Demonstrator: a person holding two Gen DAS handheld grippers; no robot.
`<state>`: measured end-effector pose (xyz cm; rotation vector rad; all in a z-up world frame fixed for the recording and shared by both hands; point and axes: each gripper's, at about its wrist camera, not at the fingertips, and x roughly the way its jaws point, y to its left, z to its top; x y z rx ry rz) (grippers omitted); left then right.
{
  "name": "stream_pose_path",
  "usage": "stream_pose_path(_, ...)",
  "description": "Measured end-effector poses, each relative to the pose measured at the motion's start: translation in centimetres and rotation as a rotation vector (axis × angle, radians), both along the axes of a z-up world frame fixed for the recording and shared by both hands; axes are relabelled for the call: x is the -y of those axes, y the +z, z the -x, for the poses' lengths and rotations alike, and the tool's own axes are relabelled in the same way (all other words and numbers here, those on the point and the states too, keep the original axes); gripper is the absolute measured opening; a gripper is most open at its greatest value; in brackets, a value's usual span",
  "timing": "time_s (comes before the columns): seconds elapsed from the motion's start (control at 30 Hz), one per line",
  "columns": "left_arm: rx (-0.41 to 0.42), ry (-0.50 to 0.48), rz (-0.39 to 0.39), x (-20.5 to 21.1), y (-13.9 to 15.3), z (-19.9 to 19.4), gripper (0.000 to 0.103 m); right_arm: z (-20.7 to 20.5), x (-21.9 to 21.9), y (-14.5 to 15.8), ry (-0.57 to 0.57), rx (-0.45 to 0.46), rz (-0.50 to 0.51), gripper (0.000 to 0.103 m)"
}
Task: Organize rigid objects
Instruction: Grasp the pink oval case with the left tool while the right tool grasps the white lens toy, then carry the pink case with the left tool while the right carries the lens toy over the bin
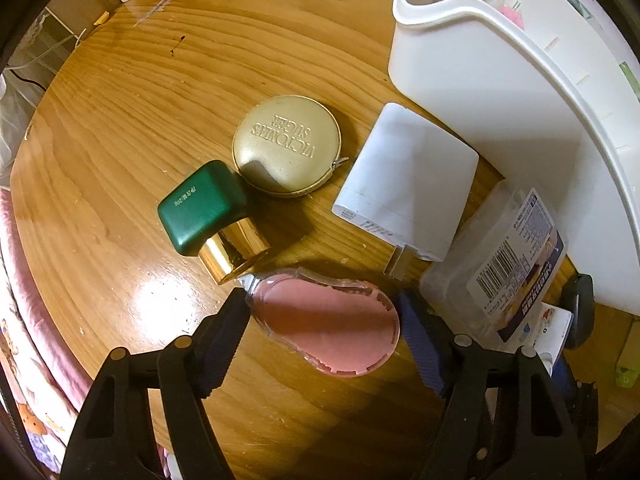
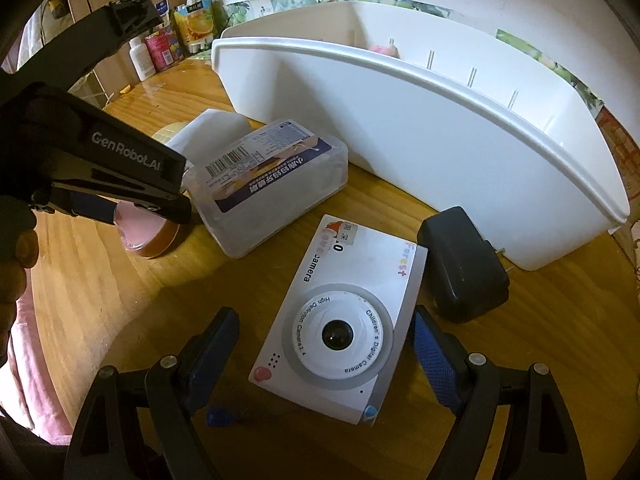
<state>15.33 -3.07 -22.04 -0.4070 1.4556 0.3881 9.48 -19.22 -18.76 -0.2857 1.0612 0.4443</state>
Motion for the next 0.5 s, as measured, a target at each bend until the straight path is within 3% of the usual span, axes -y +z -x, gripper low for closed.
stream_pose_path(0.1,0.002,-0.014,0.005,-0.39,0.19,0.28,0.077,-0.05,0.09,0.14,-0.024,0.017,0.016,0.069)
stream_pose_path(0.5,-0.009,-0.089,0.041,-1.0,0.22,0.47,0.077,0.31,-0.34,0.38,-0.075,-0.017,0.039,0.062)
